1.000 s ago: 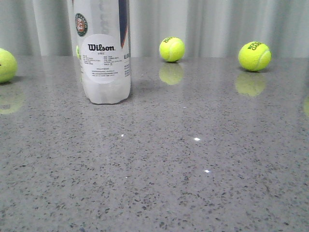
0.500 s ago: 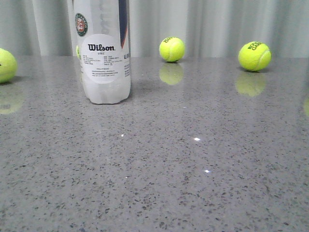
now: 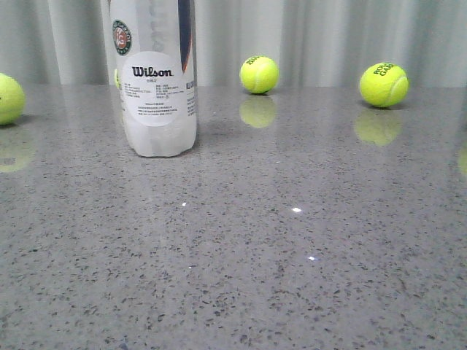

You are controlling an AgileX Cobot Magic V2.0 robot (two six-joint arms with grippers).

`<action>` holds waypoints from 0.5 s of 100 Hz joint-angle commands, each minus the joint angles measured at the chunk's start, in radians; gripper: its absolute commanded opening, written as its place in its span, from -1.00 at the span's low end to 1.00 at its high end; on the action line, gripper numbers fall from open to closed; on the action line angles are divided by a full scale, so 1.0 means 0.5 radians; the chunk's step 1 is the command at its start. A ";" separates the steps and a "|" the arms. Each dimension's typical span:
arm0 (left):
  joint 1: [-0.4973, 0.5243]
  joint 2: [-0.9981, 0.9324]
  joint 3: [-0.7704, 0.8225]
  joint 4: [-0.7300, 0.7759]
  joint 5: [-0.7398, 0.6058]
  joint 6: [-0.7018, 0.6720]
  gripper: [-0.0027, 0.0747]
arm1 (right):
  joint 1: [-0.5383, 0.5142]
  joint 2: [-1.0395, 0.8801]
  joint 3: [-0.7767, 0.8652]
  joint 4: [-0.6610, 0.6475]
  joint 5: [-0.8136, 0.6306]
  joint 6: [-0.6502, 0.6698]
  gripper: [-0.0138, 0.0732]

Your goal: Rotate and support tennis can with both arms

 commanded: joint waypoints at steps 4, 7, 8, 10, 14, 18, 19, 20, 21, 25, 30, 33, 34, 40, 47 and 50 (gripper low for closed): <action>0.005 -0.079 0.096 -0.006 -0.162 -0.016 -0.99 | -0.057 0.022 0.100 0.109 -0.487 -0.178 -0.83; 0.005 -0.079 0.096 -0.006 -0.162 -0.016 -0.98 | -0.073 0.021 0.153 0.130 -0.581 -0.183 -0.83; 0.005 -0.079 0.096 -0.006 -0.162 -0.016 -0.99 | -0.077 0.018 0.164 0.133 -0.629 -0.183 -0.83; 0.005 -0.079 0.096 -0.006 -0.162 -0.016 -0.99 | -0.088 0.018 0.197 0.141 -0.677 -0.183 -0.83; 0.005 -0.079 0.096 -0.006 -0.162 -0.016 -0.98 | -0.109 -0.001 0.267 0.149 -0.825 -0.183 -0.83; 0.005 -0.079 0.096 -0.006 -0.162 -0.016 -0.99 | -0.127 -0.035 0.330 0.157 -0.958 -0.179 -0.83; 0.005 -0.079 0.096 -0.006 -0.162 -0.016 -0.99 | -0.130 -0.043 0.336 0.157 -0.963 -0.177 -0.83; 0.005 -0.079 0.096 -0.006 -0.162 -0.016 -0.99 | -0.136 -0.061 0.332 0.157 -0.930 -0.177 -0.83; 0.005 -0.079 0.096 -0.006 -0.162 -0.016 -0.98 | -0.139 -0.070 0.327 0.157 -0.905 -0.177 -0.83; 0.005 -0.079 0.096 -0.006 -0.162 -0.016 -0.99 | -0.153 -0.111 0.324 0.157 -0.857 -0.177 -0.83; 0.005 -0.079 0.096 -0.006 -0.162 -0.016 -0.99 | -0.161 -0.105 0.326 0.159 -0.838 -0.177 -0.83; 0.005 -0.079 0.096 -0.006 -0.162 -0.016 -0.98 | -0.166 -0.105 0.326 0.159 -0.822 -0.177 -0.83; 0.005 -0.079 0.096 -0.006 -0.162 -0.016 -0.99 | -0.168 -0.105 0.326 0.159 -0.811 -0.177 -0.83; 0.005 -0.079 0.096 -0.006 -0.162 -0.016 -0.99 | -0.168 -0.107 0.326 0.165 -0.791 -0.177 -0.83; 0.005 -0.079 0.096 -0.006 -0.162 -0.016 -0.99 | -0.168 -0.107 0.328 0.168 -0.791 -0.177 -0.83; 0.005 -0.079 0.096 -0.006 -0.162 -0.016 -0.99 | -0.168 -0.107 0.328 0.168 -0.791 -0.177 -0.83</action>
